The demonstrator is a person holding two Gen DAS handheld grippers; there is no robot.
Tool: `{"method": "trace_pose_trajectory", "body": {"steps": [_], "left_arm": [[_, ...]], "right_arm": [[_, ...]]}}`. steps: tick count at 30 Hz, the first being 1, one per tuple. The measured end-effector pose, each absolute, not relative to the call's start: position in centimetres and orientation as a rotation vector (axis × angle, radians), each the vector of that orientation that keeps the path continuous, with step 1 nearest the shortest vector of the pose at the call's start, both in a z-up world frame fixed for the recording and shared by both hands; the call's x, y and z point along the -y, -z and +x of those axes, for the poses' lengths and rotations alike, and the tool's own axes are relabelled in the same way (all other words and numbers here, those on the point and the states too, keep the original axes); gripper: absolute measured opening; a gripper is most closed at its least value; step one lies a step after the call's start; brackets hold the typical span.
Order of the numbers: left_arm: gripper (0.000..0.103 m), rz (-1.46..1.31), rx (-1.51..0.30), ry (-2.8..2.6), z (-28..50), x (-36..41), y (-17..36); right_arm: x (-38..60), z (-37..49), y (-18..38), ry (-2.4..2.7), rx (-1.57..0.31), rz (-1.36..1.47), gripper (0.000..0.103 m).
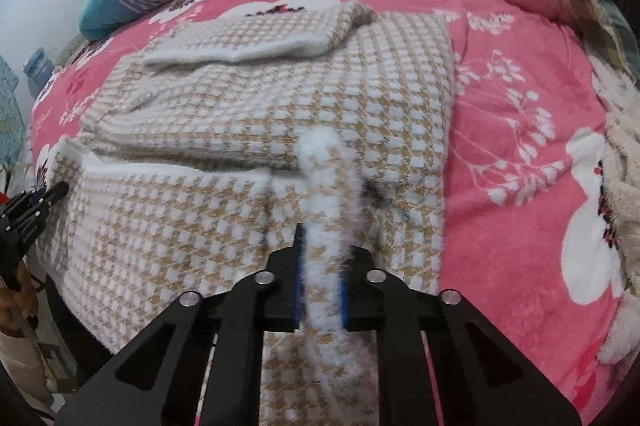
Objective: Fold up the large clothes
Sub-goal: 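Close both tools on the white-trimmed side edge and lift it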
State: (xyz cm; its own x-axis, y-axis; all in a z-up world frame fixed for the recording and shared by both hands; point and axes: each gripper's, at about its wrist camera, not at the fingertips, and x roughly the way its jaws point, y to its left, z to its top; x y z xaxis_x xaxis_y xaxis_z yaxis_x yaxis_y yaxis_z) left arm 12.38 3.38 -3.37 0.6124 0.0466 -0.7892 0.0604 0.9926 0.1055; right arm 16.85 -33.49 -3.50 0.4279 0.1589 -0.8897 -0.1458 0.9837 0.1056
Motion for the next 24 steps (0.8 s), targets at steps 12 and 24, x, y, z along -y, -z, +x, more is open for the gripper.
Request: {"method": "trace_pose_trajectory", "body": {"steps": [12,24], "left_arm": [[0.007,0.129,-0.7,0.035,4.9,-2.7,-1.4],[0.007,0.079,-0.56,0.04,4.8,-3.6,-7.1]], "right_arm": [[32.7,9.9,-3.1,-0.219,-0.873,0.015,0.008],[33.4,8.6,-8.8,-0.213,-0.669,0.02,0.008]]}}
